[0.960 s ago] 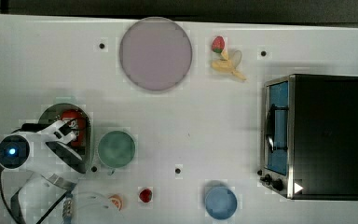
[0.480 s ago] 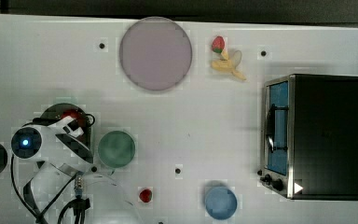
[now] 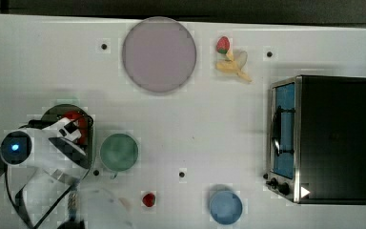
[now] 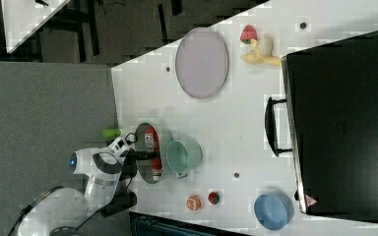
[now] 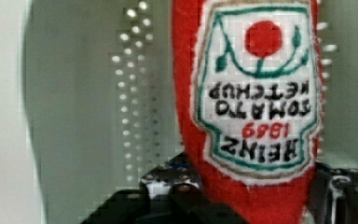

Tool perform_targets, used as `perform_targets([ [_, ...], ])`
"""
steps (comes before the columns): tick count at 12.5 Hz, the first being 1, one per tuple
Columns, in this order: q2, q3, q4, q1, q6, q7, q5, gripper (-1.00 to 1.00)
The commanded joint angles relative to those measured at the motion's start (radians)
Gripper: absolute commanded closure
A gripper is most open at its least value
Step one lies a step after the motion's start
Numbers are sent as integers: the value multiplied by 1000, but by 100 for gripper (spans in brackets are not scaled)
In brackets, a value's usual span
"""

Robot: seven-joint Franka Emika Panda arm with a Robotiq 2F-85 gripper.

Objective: Pick ketchup from strainer and place it on the table

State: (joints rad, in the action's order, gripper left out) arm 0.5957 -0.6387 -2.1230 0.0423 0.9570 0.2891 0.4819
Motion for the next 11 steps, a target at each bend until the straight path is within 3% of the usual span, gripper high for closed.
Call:
perform_targets([
  [1,-179,-82,47,-20,-82,50,-141,-21],
  [4,-276,-94,117,-44,-194,30,-299,-21],
  [11,-262,-17,422,-136,-610,-98,-316,-21],
])
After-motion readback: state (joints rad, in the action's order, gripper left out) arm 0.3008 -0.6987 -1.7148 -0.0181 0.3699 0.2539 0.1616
